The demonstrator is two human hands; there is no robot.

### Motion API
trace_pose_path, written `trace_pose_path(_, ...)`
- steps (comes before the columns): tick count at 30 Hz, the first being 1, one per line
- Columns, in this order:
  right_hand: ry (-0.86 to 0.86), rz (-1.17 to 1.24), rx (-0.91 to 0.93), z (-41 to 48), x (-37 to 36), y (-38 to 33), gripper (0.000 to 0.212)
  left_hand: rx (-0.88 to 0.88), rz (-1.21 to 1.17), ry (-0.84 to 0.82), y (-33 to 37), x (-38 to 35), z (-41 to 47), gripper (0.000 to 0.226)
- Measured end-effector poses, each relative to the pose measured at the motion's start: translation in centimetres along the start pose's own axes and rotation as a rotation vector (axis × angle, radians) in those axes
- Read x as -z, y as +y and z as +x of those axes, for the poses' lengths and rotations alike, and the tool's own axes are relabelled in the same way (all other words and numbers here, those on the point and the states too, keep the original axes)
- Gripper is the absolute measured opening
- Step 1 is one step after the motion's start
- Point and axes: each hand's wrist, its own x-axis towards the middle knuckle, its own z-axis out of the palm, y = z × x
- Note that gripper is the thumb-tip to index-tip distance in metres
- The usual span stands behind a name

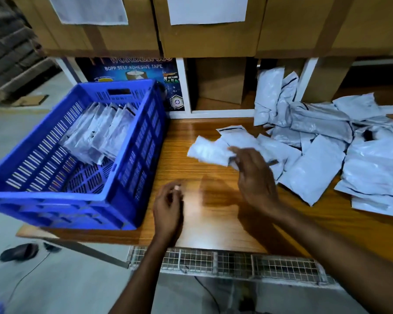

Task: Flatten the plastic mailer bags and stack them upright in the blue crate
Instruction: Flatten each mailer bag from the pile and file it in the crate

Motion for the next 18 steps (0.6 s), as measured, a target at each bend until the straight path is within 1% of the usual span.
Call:
trace_pose_path(1,-0.051,-0.017,0.025,-2.3,0.1,-1.2,0.048,0.121,-0.185,0.078,0.4,0.6,-0.2,0.022)
trace_pose_path(2,-0.099,-0.051,0.051,-4.4,-0.2,-1.9,0.055,0.232,-0.336,0.123,0.6,1.1,-0.2,0.026)
trace_pose_path(3,-0.162,-0.123,0.087,-6.4,-0.7,-2.2,0.052,0.314,-0.442,0.122,0.6,1.7,-0.2,0.024)
trace_pose_path(4,-0.252,-0.205,0.139,-8.0,-1.5,-2.0,0.046,0.355,-0.483,0.090,0.5,2.2,-0.4,0.020)
trace_pose_path(5,-0.382,-0.278,0.195,-9.2,-2.1,-1.5,0.047,0.366,-0.487,0.044,0.2,2.5,-0.5,0.015)
trace_pose_path(6,-0.520,-0.333,0.238,-10.0,-2.6,-1.0,0.052,0.357,-0.451,0.001,-0.2,3.0,-0.7,0.013)
trace_pose_path(7,-0.632,-0.352,0.244,-10.4,-2.7,-0.6,0.059,0.327,-0.414,-0.033,-0.7,3.4,-0.9,0.014)
trace_pose_path(8,-0.699,-0.345,0.222,-10.6,-2.5,-0.5,0.067,0.278,-0.328,-0.058,-1.2,3.8,-1.0,0.017)
trace_pose_path(9,-0.716,-0.332,0.180,-10.4,-2.1,-0.8,0.071,0.193,-0.205,-0.062,-1.5,4.1,-1.2,0.022)
trace_pose_path(11,-0.599,-0.263,0.069,-10.0,-1.4,-1.7,0.068,-0.076,0.082,-0.115,-0.8,4.0,-1.7,0.031)
trace_pose_path(12,-0.526,-0.243,0.008,-10.0,-1.5,-2.3,0.067,-0.205,0.199,-0.170,-0.1,3.6,-2.1,0.035)
trace_pose_path(13,-0.495,-0.249,-0.065,-10.0,-1.8,-3.0,0.066,-0.294,0.297,-0.233,0.8,2.9,-2.5,0.040)
trace_pose_path(15,-0.552,-0.322,-0.213,-10.4,-3.6,-3.6,0.061,-0.363,0.499,-0.365,1.8,1.1,-3.2,0.051)
trace_pose_path(16,-0.601,-0.387,-0.266,-10.8,-4.8,-3.3,0.061,-0.357,0.593,-0.444,1.4,0.1,-3.4,0.056)
trace_pose_path(18,-0.633,-0.493,-0.276,-11.2,-6.3,-2.5,0.065,-0.349,0.734,-0.561,0.0,-1.1,-4.0,0.061)
